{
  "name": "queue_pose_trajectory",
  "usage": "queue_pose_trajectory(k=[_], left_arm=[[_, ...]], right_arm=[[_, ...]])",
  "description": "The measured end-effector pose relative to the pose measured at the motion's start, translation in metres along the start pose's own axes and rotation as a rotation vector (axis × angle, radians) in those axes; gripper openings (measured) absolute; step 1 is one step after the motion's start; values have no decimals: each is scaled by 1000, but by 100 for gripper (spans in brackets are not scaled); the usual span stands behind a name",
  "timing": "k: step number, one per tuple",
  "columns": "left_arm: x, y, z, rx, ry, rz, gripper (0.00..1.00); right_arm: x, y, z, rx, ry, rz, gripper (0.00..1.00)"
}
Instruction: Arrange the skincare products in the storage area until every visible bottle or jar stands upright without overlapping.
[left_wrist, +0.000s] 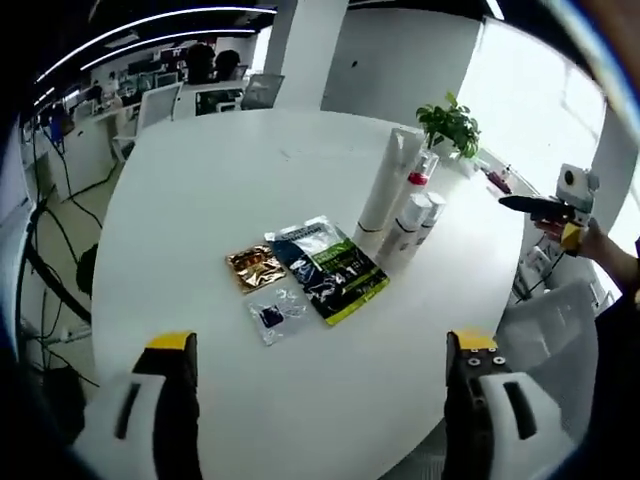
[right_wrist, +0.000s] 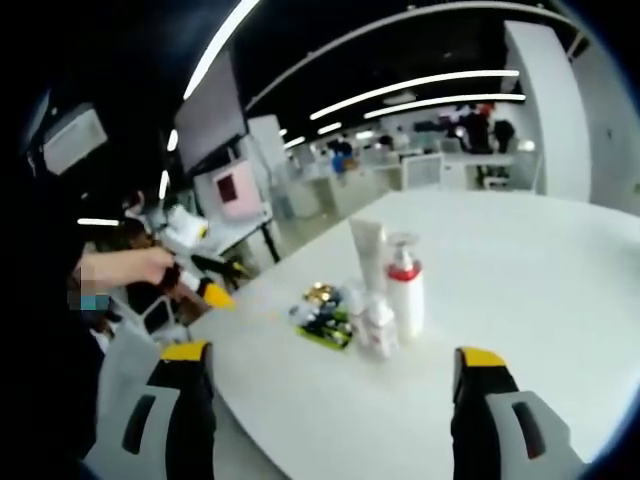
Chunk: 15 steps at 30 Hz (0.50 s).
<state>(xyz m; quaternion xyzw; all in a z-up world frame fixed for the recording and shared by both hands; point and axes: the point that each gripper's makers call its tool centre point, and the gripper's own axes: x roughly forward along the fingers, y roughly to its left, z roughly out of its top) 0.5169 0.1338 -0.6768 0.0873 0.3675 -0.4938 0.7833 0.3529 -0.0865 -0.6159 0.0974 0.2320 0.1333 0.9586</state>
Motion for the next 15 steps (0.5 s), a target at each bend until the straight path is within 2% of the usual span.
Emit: queue_pose_trajectory(k=[7, 10, 12, 15], left_arm=[[-27, -13, 6, 38, -48, 6, 99], [-41, -20, 11, 52, -98, -13, 99], [-52, -24, 16, 44, -140, -22, 99], [-68, -26, 14, 53, -143, -5, 99]], right_arm=[[-15, -3, 1, -29, 1, -11, 99], [-28, -5, 3, -38, -8, -21, 99], [-36, -6, 7, -47, -30, -23, 99], [-52, -9, 12, -23, -73, -16, 99]])
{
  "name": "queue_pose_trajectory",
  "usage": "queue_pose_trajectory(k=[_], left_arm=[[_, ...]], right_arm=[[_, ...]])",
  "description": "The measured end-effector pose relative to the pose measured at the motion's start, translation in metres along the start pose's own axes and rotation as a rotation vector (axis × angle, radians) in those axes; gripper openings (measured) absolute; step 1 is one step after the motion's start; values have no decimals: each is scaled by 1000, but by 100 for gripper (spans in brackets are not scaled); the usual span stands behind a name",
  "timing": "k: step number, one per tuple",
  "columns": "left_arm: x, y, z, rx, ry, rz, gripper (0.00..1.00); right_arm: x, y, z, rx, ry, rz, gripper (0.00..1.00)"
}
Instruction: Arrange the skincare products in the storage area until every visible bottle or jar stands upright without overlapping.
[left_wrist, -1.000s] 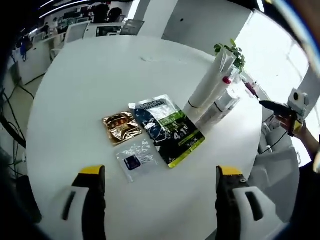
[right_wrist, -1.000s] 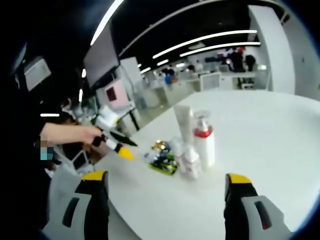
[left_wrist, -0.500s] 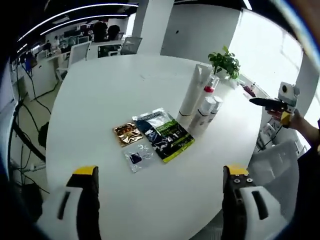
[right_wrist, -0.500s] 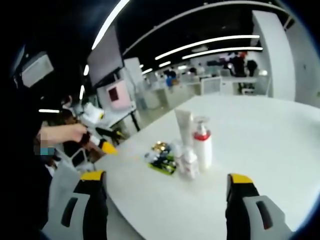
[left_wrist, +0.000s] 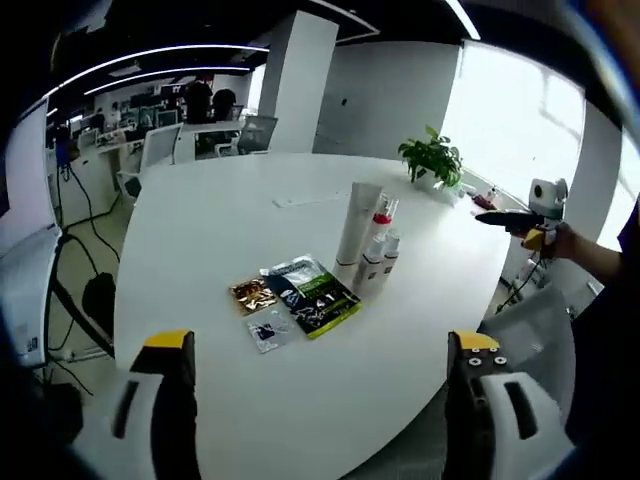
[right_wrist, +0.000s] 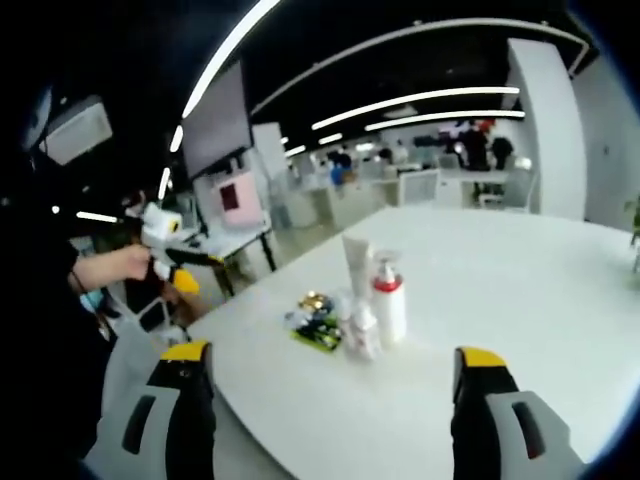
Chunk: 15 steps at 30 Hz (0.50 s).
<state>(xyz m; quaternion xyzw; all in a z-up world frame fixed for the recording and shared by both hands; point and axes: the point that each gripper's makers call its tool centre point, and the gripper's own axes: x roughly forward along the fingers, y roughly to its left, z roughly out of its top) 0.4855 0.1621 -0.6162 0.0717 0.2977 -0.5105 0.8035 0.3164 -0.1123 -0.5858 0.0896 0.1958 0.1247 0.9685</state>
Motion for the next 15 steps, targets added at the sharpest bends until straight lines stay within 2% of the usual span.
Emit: queue_pose_trajectory(k=[2, 7, 15], left_arm=[[-9, 1, -2, -7, 2, 21, 99], [-31, 7, -2, -66, -61, 81, 99], [-50, -1, -20, -63, -36, 114, 99]], right_arm=[[-8, -3, -1, -2, 1, -13, 99], [-26, -6, -7, -5, 18, -33, 99], [-37, -1, -15, -18, 23, -31, 99]])
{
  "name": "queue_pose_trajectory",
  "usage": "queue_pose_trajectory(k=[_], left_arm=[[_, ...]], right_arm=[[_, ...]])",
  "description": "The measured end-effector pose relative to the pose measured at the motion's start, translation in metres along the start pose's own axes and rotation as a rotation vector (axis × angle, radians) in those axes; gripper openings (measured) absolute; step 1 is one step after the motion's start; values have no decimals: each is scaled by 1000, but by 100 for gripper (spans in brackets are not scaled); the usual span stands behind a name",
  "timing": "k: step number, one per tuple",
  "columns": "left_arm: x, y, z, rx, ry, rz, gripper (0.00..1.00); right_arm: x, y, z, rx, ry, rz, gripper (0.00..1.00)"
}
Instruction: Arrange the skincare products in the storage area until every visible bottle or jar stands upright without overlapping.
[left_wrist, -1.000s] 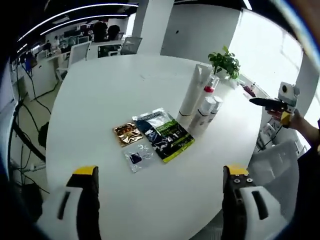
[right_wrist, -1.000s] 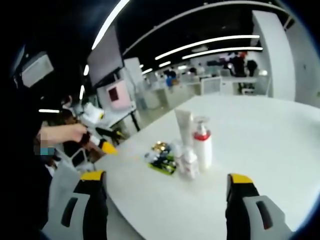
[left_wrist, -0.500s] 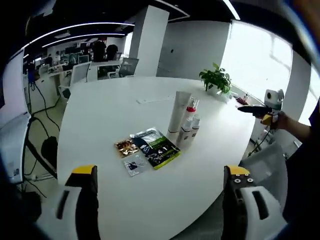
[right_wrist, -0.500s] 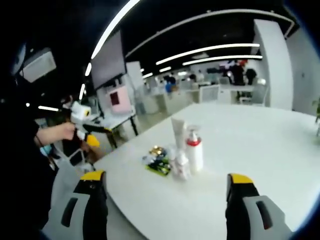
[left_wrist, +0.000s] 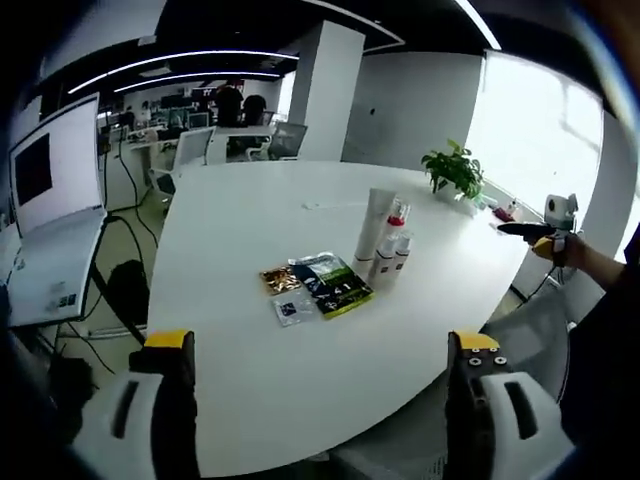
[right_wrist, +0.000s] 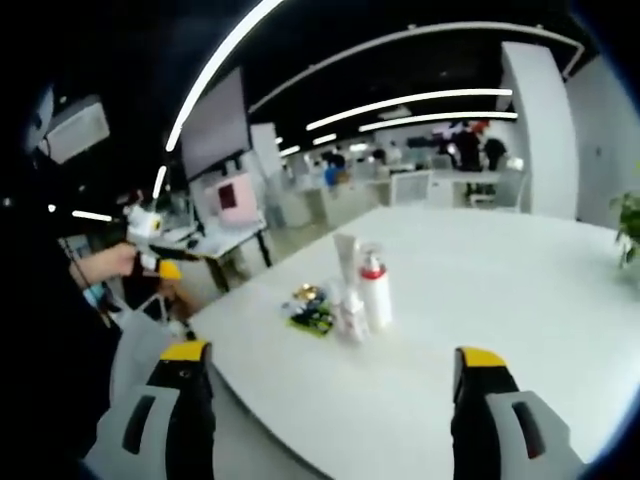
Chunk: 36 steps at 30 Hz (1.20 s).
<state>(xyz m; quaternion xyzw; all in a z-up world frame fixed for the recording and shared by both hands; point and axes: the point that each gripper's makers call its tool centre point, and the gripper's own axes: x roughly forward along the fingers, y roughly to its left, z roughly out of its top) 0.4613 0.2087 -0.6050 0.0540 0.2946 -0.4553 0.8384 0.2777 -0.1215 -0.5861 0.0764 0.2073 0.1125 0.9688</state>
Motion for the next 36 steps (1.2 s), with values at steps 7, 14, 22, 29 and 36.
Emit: queue_pose_trajectory(k=[7, 14, 22, 29, 36], left_arm=[[0, -13, -3, 4, 16, -14, 99], [1, -12, -4, 9, 27, -21, 99], [12, -16, -6, 5, 40, -41, 99], [21, -20, -5, 10, 56, -63, 99], [25, -20, -4, 5, 64, -74, 99]], right_arm=[[6, 7, -5, 4, 11, 24, 99], [10, 7, -2, 7, 6, 31, 99], [8, 4, -8, 18, 17, 23, 99], [9, 0, -11, 30, 30, 16, 99], [13, -2, -12, 43, 37, 15, 99]])
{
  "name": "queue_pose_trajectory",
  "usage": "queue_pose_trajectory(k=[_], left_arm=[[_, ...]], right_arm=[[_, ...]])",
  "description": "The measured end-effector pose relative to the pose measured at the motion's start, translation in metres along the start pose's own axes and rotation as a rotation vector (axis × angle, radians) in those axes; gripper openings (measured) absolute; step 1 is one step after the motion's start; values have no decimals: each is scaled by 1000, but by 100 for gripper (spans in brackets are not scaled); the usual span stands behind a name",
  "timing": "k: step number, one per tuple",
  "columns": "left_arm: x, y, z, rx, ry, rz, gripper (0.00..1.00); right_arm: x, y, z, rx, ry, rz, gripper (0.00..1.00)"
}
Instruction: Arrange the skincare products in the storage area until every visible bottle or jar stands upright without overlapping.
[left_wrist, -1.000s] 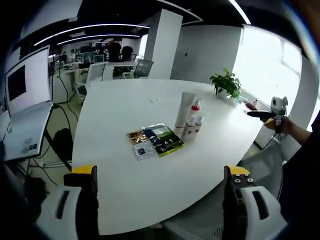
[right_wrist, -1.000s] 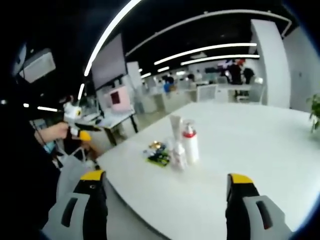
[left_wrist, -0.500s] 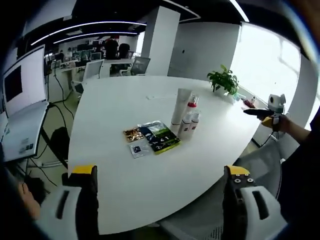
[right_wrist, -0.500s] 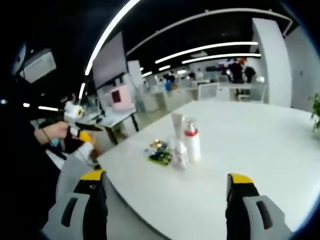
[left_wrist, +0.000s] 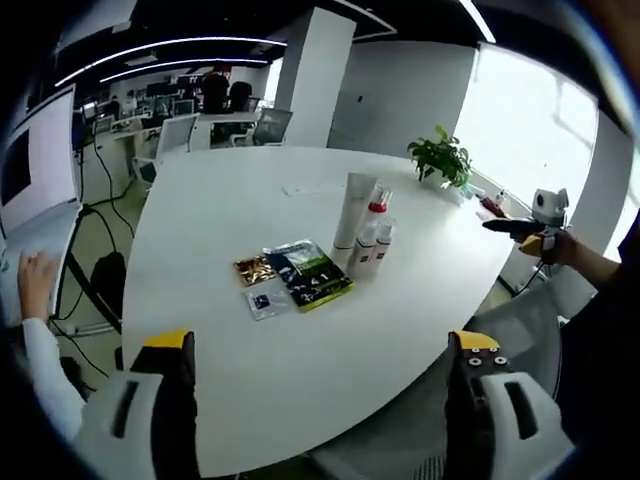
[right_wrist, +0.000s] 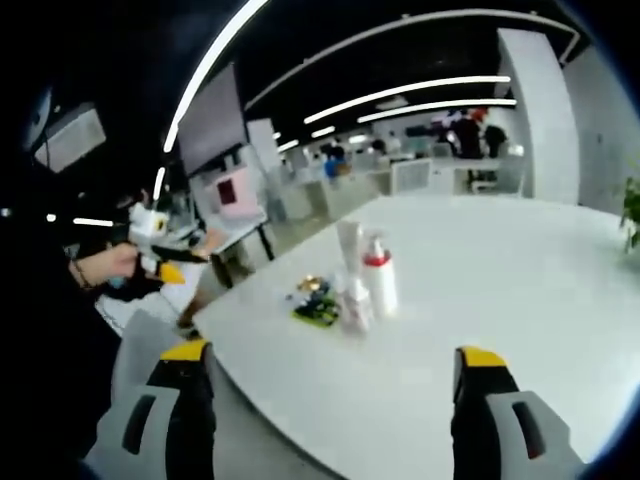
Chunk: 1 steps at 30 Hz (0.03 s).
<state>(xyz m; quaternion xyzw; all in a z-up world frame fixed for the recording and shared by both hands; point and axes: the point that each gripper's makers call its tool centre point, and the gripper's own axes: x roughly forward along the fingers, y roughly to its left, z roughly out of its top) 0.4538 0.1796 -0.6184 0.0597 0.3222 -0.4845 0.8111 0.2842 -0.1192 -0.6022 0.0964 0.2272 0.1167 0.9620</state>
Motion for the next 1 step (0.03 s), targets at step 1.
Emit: queue_pose_trajectory(k=[1], left_arm=[[1, 0, 0, 1, 2, 0, 99]], right_arm=[[1, -1, -1, 3, 4, 0, 99]])
